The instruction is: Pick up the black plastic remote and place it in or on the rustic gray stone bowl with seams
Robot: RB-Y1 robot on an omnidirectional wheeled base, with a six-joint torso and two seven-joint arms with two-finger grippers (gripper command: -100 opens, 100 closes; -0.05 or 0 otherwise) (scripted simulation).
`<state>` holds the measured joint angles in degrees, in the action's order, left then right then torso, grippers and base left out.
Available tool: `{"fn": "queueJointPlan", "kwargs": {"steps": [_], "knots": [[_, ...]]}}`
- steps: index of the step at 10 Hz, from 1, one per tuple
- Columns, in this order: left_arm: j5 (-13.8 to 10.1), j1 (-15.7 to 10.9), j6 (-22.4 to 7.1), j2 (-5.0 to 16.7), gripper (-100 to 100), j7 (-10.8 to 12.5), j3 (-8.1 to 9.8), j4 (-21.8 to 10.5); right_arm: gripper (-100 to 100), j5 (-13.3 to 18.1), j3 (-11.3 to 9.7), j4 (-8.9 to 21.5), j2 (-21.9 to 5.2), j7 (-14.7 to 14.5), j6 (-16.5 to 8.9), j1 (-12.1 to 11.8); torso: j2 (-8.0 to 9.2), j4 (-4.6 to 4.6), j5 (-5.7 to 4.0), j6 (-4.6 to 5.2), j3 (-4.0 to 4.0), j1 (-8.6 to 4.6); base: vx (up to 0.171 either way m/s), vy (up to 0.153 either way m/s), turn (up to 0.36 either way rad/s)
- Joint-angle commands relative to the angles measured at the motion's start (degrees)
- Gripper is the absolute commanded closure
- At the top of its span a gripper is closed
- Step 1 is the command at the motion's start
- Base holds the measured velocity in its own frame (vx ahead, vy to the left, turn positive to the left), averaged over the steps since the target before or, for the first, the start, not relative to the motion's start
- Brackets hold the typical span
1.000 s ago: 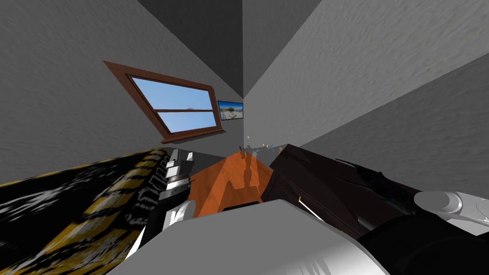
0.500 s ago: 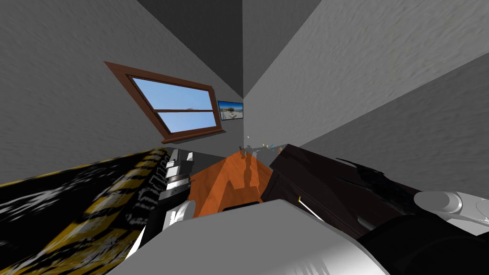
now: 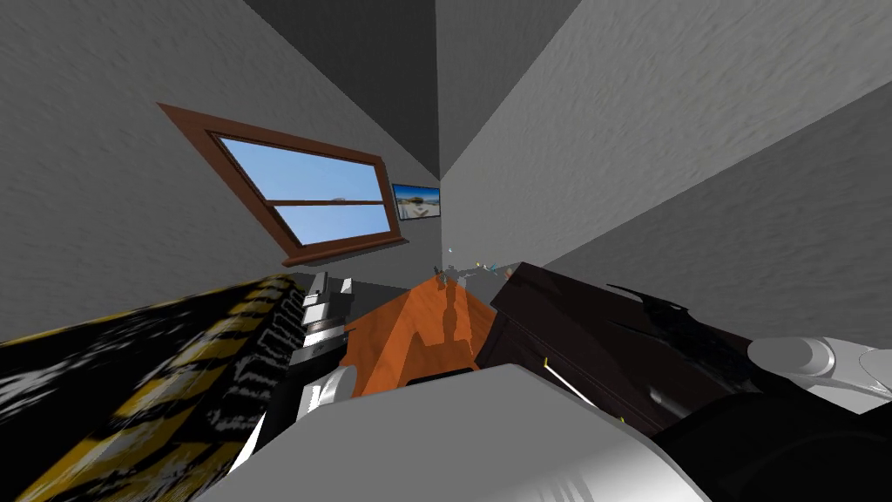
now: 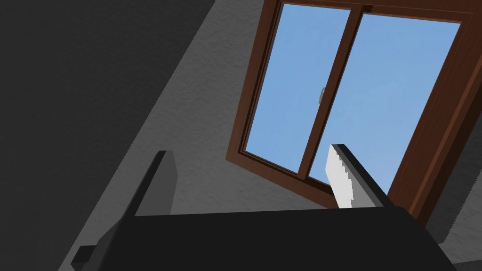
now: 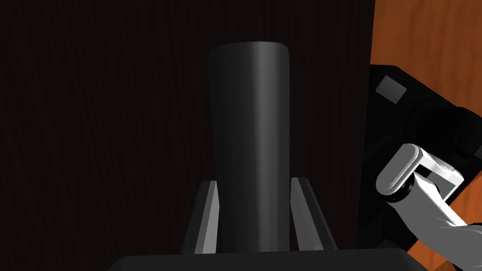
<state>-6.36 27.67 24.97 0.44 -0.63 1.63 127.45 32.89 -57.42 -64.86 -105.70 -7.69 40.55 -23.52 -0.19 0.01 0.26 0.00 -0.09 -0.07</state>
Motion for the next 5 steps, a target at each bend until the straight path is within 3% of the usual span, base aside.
{"fn": "queueJointPlan", "kwargs": {"steps": [1,5], "knots": [[0.0,0.0,0.0,0.0,0,0.0,0.0,0.0,100,0.55,-0.81,1.06,-1.29,1.83,1.5,-0.16,0.0,0.0,0.0,0.0,0.0,0.0,-0.086,-0.009,0.037],[0.0,-0.02,0.0,0.01,0,0.0,0.0,0.0,100,1.23,-2.32,3.09,-4.01,5.5,4.82,-0.43,0.77,0.15,0.27,0.24,0.43,-0.2,-0.15,-0.065,0.042]]}}
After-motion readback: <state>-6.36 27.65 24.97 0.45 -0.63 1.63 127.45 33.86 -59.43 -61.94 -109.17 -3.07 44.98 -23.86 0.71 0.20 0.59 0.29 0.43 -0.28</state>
